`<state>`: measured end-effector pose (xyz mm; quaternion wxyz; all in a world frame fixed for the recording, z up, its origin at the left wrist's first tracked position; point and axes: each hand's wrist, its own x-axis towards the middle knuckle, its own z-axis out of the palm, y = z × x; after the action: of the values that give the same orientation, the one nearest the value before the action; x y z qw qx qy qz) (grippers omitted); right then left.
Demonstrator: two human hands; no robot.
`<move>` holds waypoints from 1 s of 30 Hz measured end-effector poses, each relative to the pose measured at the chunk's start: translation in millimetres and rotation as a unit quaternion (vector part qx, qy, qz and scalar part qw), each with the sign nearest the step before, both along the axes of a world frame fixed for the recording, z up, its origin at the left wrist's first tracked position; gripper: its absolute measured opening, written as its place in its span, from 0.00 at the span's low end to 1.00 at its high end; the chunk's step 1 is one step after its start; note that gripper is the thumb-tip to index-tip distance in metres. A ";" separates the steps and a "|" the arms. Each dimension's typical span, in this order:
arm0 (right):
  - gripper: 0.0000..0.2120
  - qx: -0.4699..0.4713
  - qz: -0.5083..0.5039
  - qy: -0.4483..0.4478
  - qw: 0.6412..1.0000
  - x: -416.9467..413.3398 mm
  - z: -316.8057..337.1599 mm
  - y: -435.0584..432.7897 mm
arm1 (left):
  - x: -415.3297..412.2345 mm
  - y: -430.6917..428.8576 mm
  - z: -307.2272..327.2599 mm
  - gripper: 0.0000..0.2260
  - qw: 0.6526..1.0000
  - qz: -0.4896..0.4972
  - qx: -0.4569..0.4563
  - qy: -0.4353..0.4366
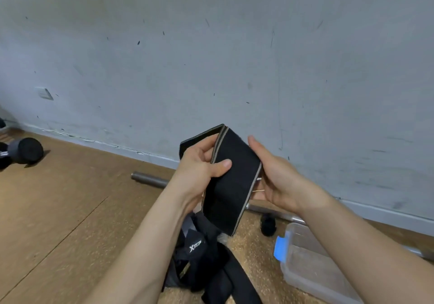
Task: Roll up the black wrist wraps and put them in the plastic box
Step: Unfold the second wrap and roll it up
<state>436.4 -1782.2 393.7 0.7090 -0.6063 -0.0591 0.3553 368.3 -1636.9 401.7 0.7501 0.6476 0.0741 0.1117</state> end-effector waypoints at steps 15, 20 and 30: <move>0.15 -0.001 0.059 -0.240 0.969 10.8 -3.2 2.3 | -1.4 7.5 -6.0 0.27 0.986 -0.004 0.053 0.158; 0.10 -0.061 0.061 -0.285 0.955 12.5 -1.9 5.3 | 3.9 -1.8 -11.8 0.13 0.992 0.073 -0.011 0.105; 0.19 0.099 0.015 -0.034 0.994 11.6 1.0 3.7 | 1.3 0.1 -10.2 0.12 0.993 0.086 0.082 0.028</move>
<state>448.1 -1778.5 394.7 0.7576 -0.5439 -0.1271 0.3377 369.6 -1636.8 391.5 0.6799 0.7007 0.1412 0.1637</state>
